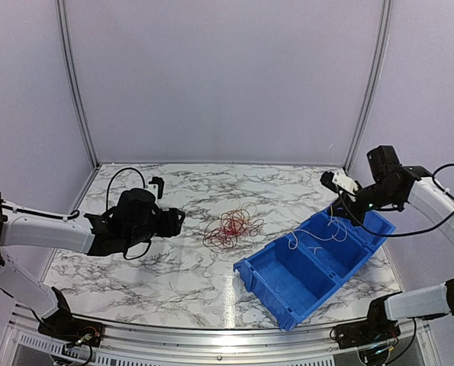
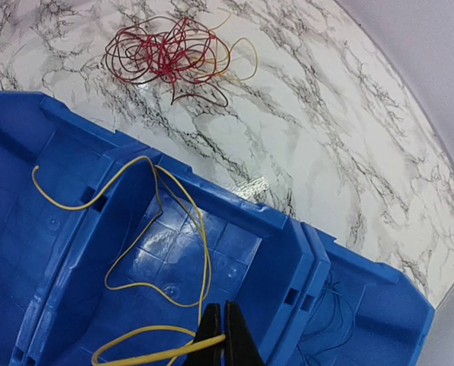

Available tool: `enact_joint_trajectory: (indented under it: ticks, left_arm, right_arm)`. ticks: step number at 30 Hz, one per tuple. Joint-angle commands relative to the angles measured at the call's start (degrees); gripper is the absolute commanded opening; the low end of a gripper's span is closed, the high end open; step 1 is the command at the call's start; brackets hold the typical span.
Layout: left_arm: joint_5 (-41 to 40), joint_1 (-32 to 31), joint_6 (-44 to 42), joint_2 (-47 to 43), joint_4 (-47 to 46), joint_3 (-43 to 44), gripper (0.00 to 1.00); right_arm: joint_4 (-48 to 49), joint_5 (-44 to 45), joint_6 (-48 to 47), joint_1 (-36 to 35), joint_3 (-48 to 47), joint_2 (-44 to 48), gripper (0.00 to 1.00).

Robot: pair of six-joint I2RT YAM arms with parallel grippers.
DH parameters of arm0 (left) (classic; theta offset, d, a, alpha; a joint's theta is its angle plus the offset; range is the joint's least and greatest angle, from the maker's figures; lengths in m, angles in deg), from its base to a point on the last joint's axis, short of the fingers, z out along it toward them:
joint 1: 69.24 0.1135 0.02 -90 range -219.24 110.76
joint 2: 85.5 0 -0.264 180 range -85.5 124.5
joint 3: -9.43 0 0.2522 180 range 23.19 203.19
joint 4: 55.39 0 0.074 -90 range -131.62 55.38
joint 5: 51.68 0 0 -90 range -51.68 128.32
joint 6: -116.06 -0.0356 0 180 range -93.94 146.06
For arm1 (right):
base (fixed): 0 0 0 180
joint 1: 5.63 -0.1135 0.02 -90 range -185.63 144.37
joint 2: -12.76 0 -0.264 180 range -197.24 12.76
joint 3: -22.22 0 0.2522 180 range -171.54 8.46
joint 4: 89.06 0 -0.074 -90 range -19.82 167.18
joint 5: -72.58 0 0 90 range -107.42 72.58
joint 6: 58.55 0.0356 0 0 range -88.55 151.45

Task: Untangle the cables

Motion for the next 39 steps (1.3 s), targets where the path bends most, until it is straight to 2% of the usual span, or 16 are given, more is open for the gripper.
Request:
enact_joint_trajectory:
  ticks: [1,6,9,12,15,19,21,23,27,33,39]
  left_arm:
    - [0.1,-0.2,-2.0,3.1,-1.0,2.1,0.68]
    - [0.6,-0.2,-2.3,4.7,-1.0,3.2,0.68]
    - [0.7,-0.2,-2.2,5.0,-1.0,3.6,0.68]
    - [0.6,-0.2,-2.2,5.1,-1.0,3.8,0.68]
    - [0.8,-0.2,-2.0,5.2,-1.0,3.8,0.68]
    - [0.9,-0.2,-2.1,5.1,-1.0,3.8,0.68]
    - [0.9,-0.2,-2.1,5.0,-1.0,3.6,0.68]
    - [0.8,-0.2,-2.2,5.0,-0.9,3.5,0.68]
    - [0.8,-0.2,-2.1,4.9,-0.9,3.4,0.68]
    - [0.5,-0.2,-1.6,4.3,-0.9,3.4,0.68]
    - [0.4,-0.2,-0.8,4.2,-0.6,3.4,0.68]
  right_arm:
    - [-6.3,2.2,-4.4,-0.9,-1.1,-2.0,0.00]
    - [0.3,5.8,0.3,-3.6,2.8,-3.9,0.00]
    - [2.6,7.7,4.2,-6.2,3.3,-6.2,0.03]
    - [3.6,11.2,6.6,-7.2,3.5,-8.3,0.23]
    - [1.0,15.7,5.0,-7.2,2.1,-10.1,0.39]
    - [-4.8,20.9,0.6,-7.0,-3.2,-9.0,0.51]
    - [-7.0,19.7,-0.9,-6.7,-7.7,-8.3,0.53]
    - [-9.0,14.4,-2.4,-6.8,-10.3,-7.8,0.54]
    - [-8.8,2.2,-3.4,-9.2,-8.8,-7.7,0.57]
    - [0.0,3.4,-0.9,-17.4,-4.1,-7.7,0.61]
    - [3.1,1.8,-2.2,-22.2,-1.4,-7.6,0.68]
